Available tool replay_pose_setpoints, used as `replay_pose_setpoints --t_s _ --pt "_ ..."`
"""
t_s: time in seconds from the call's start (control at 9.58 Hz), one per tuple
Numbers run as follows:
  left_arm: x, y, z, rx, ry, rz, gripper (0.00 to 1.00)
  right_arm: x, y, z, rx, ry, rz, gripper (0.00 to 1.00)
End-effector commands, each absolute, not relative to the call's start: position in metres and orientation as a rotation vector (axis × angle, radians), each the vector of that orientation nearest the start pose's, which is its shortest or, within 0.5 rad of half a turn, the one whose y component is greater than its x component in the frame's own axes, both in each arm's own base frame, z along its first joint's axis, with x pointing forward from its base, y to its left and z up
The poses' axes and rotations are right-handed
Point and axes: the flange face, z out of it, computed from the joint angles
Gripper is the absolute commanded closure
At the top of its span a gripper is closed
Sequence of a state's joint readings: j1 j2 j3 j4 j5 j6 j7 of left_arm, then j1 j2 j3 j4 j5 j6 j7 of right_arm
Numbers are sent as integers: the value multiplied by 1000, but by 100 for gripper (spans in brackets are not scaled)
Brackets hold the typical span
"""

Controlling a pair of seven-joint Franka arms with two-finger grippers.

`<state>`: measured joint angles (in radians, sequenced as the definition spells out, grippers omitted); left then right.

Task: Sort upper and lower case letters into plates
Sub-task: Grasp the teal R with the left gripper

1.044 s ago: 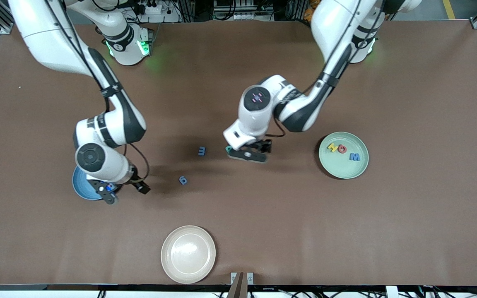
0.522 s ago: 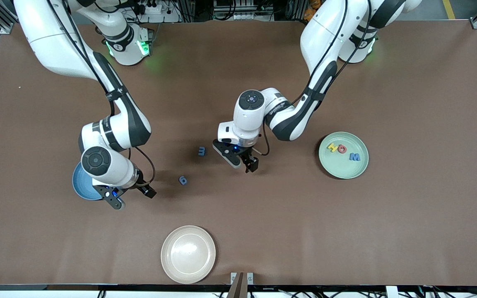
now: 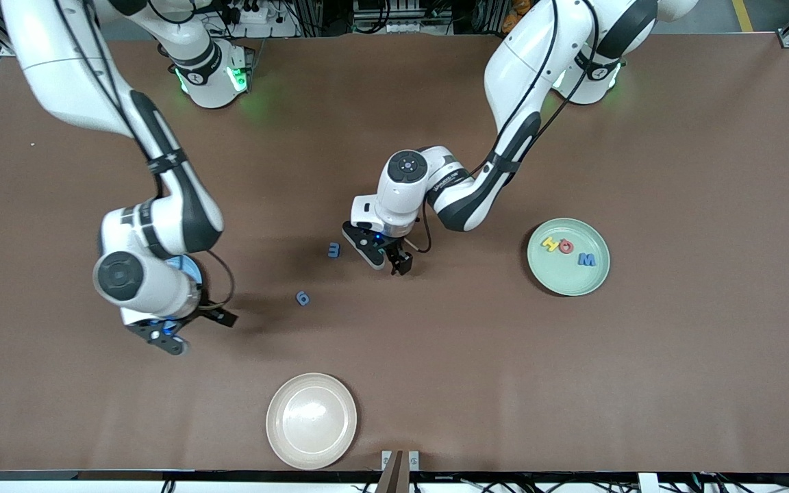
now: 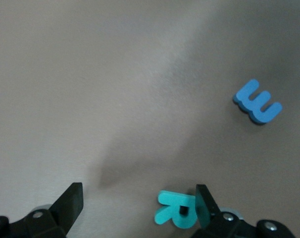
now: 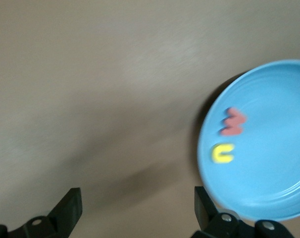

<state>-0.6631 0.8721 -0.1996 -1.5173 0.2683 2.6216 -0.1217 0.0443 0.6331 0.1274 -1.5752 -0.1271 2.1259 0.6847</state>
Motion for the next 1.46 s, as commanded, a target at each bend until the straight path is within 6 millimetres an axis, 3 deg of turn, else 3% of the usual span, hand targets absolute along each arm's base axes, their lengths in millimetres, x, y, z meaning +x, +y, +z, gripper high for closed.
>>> replay_pose_setpoints --t_s 0.0,0.21,0.42,0.73,0.84,1.04,1.36 --pt "489 -548 175 -2920 1407 -389 0 679 80 285 -3127 681 166 0" --pt "480 -554 174 -2907 1432 -379 0 671 76 301 -3106 726 252 0" --pt "470 -549 165 -2876 1465 -323 0 677 65 310 -3036 800 249 0" --pt "467 -547 164 -2838 1496 -256 0 677 69 308 -3038 794 256 0" --pt "468 -547 165 -2833 1499 -248 3 677 71 309 -3037 792 256 0" --pt "466 -548 165 -2829 1500 -235 25 676 84 309 -3042 767 253 0" --pt "468 -548 163 -2828 1499 -235 33 674 104 308 -3041 760 249 0"
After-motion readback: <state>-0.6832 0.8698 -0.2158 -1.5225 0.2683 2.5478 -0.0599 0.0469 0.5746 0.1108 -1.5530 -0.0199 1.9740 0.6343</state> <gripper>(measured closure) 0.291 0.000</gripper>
